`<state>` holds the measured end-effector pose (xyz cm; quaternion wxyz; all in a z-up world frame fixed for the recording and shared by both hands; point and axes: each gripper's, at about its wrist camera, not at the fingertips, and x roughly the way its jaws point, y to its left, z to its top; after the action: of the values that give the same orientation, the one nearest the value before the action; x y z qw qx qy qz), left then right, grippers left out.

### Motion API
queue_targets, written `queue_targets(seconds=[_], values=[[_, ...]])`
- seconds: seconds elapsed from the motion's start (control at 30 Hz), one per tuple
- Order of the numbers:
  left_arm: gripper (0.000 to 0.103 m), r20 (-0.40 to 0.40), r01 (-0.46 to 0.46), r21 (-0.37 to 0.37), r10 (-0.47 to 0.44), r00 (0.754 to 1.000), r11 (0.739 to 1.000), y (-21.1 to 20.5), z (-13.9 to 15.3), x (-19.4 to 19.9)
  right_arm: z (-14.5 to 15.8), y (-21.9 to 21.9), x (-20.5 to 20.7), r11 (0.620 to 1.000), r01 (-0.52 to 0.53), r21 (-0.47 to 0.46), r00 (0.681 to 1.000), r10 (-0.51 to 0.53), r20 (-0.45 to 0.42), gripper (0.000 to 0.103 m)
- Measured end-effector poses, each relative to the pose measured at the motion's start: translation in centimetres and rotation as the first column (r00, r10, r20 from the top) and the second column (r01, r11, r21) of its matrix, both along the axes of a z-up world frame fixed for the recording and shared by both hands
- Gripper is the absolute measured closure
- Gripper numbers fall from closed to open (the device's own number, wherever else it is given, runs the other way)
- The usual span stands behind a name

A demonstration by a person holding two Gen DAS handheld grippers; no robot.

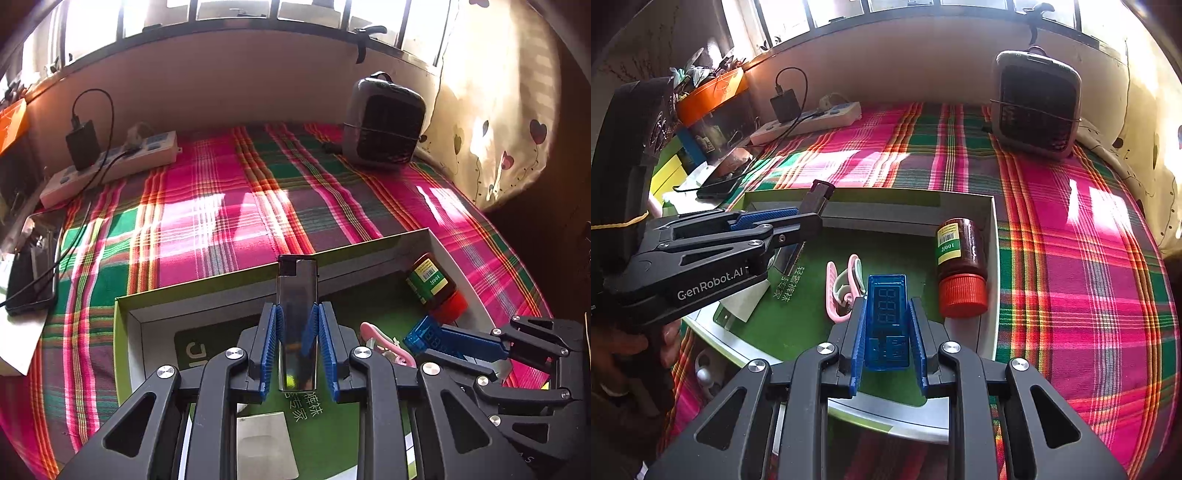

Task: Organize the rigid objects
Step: 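Carry the black stick and blue USB stick over the tray with both grippers, then lower both into the tray and open both grippers to release them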

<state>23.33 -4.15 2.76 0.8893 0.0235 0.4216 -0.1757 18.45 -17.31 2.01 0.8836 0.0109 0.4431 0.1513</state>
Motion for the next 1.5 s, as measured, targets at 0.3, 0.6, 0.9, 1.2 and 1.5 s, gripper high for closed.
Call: queue_targets(seconds=[0.3,0.6,0.9,1.2,1.5], values=[[0.083,-0.006,0.0,0.021,0.0,1.0,1.0,-0.3,-0.7,0.1,-0.3,0.0,0.0,1.0,0.006,-0.011,1.0,-0.006,-0.003,0.08],[0.084,-0.018,-0.004,0.021,0.004,1.0,1.0,-0.2,-1.2,0.5,-0.3,0.1,0.0,1.0,0.007,-0.03,1.0,-0.006,0.01,0.08],[0.083,-0.023,-0.007,0.009,0.007,1.0,1.0,0.0,-1.3,0.5,-0.3,0.2,0.0,0.999,0.008,-0.046,1.0,-0.008,0.02,0.08],[0.083,-0.024,-0.008,0.004,0.008,1.0,1.0,0.0,-1.2,0.5,-0.2,0.3,-0.1,0.998,0.012,-0.055,1.0,-0.011,0.023,0.08],[0.082,-0.033,-0.014,-0.004,0.014,0.999,1.0,0.1,-1.2,0.5,-0.2,0.0,-0.1,0.998,0.025,-0.066,0.999,-0.023,0.031,0.08]])
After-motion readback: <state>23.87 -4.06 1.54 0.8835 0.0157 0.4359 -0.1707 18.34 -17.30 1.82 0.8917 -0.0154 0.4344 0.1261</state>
